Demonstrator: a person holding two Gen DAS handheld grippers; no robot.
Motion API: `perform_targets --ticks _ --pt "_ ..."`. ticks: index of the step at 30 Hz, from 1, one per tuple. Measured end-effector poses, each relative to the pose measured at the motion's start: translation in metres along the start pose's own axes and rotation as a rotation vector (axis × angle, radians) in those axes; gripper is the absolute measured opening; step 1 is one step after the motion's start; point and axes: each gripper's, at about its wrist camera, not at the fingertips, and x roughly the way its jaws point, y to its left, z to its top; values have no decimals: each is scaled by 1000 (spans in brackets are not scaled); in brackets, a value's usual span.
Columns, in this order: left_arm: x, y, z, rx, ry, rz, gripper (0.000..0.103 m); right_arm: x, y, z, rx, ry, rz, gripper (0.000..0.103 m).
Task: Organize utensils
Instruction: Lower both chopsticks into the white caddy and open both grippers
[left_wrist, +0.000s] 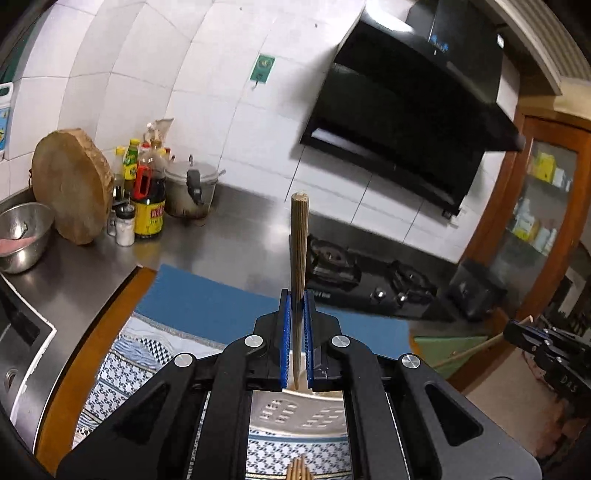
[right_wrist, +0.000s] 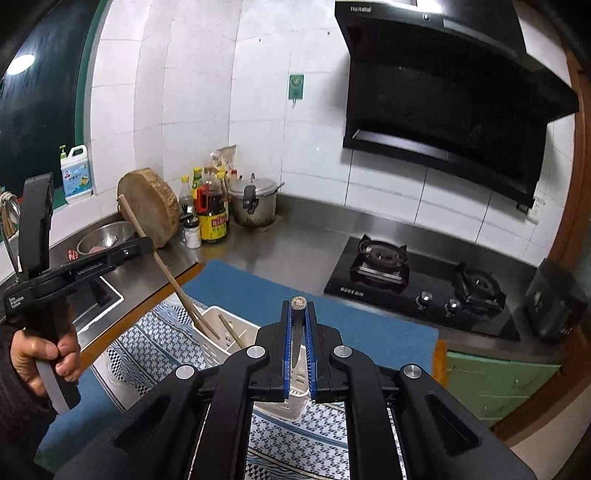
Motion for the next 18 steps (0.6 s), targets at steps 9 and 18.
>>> perform_targets --ticks 9,18 --pt "23 5 -15 38 87 10 6 33 -6 -20 42 66 12 11" --pt "13 0 -23 85 95 37 10 23 -3 -32 62 47 4 32"
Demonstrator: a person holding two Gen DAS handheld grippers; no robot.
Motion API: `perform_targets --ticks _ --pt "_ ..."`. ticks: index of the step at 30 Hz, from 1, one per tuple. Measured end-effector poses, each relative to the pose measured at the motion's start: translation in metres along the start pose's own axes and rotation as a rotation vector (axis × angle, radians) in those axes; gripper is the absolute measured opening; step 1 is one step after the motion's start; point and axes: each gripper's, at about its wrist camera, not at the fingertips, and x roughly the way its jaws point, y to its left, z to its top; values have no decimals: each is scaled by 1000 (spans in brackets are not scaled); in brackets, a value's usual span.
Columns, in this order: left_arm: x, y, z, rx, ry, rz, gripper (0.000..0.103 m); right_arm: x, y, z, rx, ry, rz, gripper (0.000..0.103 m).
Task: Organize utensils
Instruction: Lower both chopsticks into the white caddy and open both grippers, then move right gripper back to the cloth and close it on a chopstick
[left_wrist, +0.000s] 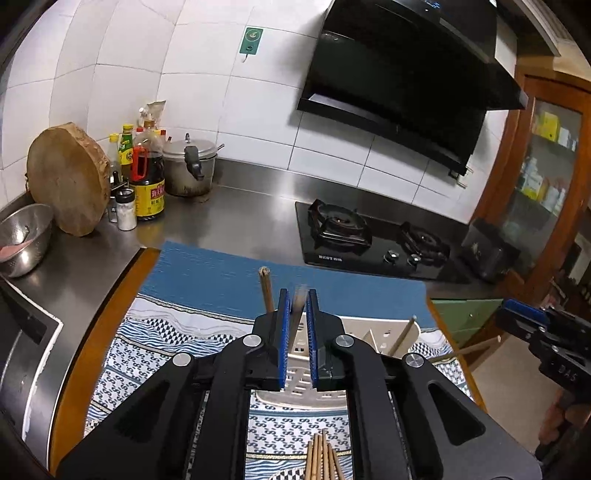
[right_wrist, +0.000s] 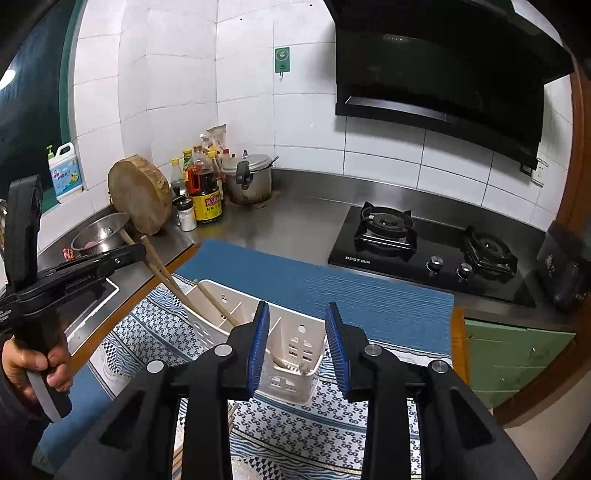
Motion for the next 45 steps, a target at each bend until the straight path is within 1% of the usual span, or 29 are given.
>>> perform_targets --ticks 2,6,7,10,15,20,27,30,34,36,37,39,42,45 --pt "-5 -1 -3 9 -1 13 15 -6 3 -7 -2 -4 2 32" --pt "-14 -2 -11 27 7 24 16 -17 11 -25 5 -6 10 37" --pt "-15 -2 -12 30 10 27 17 -19 13 -32 12 -2 21 37" --pt "-23 -2 -21 41 17 51 29 -24 20 -49 22 14 42 37" --pt "-34 4 -39 53 38 82 35 -26 38 -87 13 70 67 37" --pt "-39 11 -57 44 73 103 36 -21 58 -125 7 140 98 37" --pt "-50 19 -85 70 118 143 36 -17 81 -176 -7 250 153 36" --pt "-52 22 -97 72 148 154 36 -13 90 -203 -18 314 178 30" --pt "-54 22 -116 96 192 157 36 -9 103 -232 -11 383 216 28" --pt "-55 22 -126 112 210 161 36 -7 111 -244 -14 409 235 26" --pt "-55 22 -129 114 218 161 36 -6 115 -249 -19 422 241 23" --pt "-54 23 -139 116 250 154 36 -2 124 -258 -29 446 252 22" --pt "-52 23 -153 127 286 154 36 3 128 -268 -29 478 246 20" --pt "-50 25 -164 120 314 150 36 4 131 -271 -50 480 217 18"
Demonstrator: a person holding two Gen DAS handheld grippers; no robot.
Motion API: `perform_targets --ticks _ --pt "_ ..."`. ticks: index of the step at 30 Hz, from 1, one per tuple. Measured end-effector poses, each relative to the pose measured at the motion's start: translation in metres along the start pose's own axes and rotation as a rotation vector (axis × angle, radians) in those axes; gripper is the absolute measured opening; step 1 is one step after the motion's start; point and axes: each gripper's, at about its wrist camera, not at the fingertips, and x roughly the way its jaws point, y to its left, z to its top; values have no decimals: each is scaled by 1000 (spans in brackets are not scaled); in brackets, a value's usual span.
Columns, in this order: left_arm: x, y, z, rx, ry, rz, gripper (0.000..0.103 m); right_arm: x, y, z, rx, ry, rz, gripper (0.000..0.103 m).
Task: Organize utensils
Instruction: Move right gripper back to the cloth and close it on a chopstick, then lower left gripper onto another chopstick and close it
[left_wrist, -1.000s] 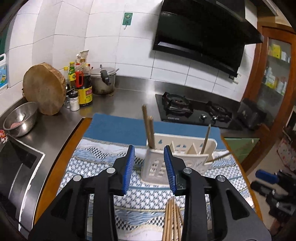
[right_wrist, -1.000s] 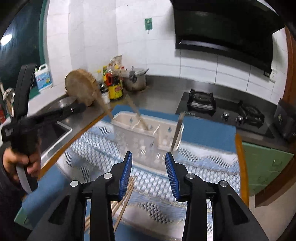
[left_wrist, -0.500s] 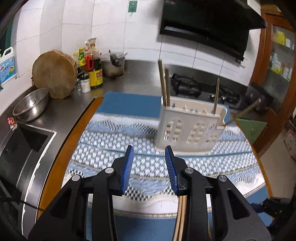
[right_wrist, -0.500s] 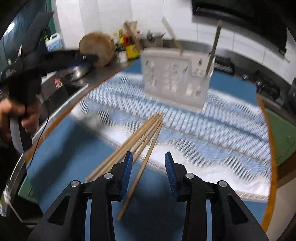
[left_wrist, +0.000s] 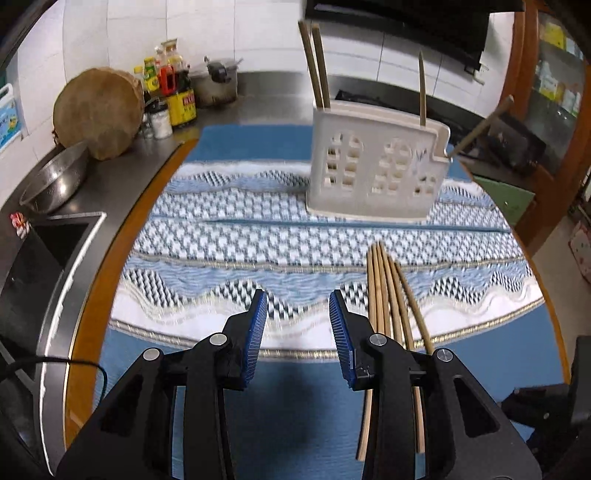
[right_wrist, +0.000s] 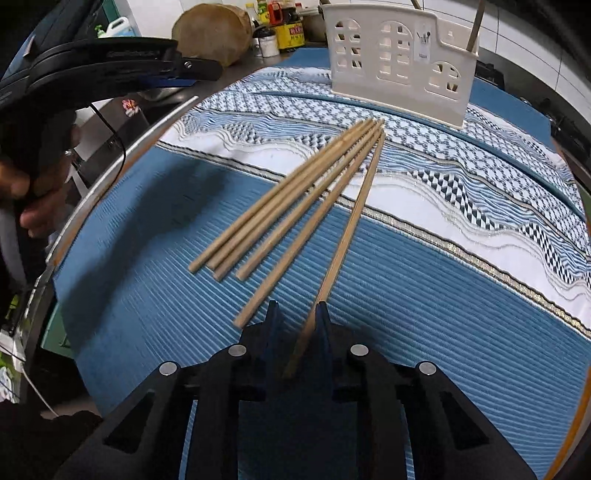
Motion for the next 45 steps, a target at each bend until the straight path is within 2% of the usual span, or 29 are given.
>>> perform_targets --ticks 4,12,17,27,37,40,45 --pt "7 -2 -12 4 33 -4 36 4 -5 -2 20 17 -21 12" --pt "15 -8 -24 24 73 -13 36 2 -9 -1 28 12 -56 10" --pt "18 -14 -33 36 96 -36 36 -1 -25 1 71 6 -82 8" --pt "34 -37 -54 93 161 -98 35 -5 -34 -2 95 2 -99 8" --pt "45 -43 -68 110 215 -116 35 -4 -34 -3 90 13 -101 9" --pt "48 -44 -73 117 222 -109 33 -3 -34 -2 84 14 -104 9" --pt "48 -39 -72 118 216 -96 24 -4 -37 -3 87 13 -107 9"
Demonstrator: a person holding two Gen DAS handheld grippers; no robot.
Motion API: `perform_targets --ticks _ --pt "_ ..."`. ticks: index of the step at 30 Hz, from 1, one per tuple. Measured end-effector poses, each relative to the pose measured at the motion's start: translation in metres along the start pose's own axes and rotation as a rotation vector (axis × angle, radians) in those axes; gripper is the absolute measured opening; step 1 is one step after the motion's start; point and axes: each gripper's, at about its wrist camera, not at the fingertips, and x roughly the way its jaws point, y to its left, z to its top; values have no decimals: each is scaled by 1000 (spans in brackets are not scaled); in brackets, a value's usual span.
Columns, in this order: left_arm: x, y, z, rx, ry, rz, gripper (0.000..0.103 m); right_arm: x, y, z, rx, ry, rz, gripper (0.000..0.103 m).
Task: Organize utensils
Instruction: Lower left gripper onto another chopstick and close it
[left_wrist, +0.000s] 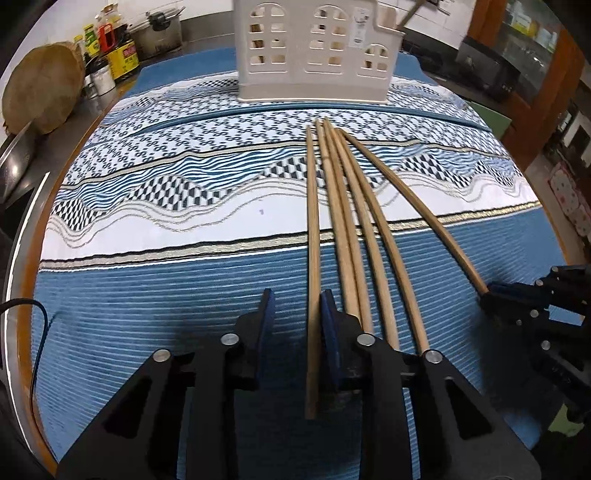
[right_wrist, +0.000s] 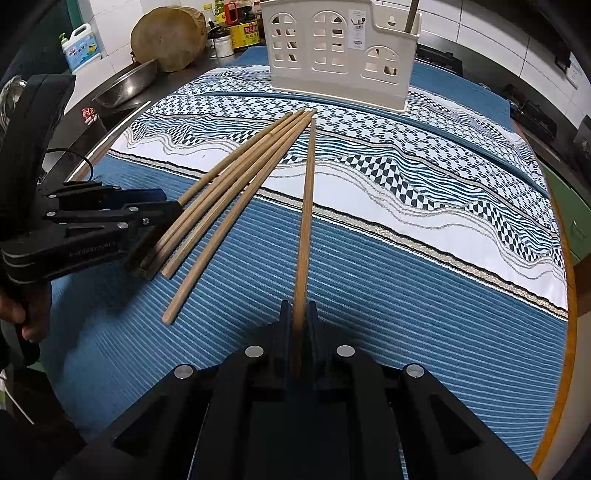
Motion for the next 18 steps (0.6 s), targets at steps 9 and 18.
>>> perform_targets --ticks 9,18 --pt "-2 -2 -6 -30 -18 15 22 2 2 1 -19 -13 -15 8" --pt "-14 2 8 -41 -58 -1 6 -26 -7 14 -14 -86 -24 7"
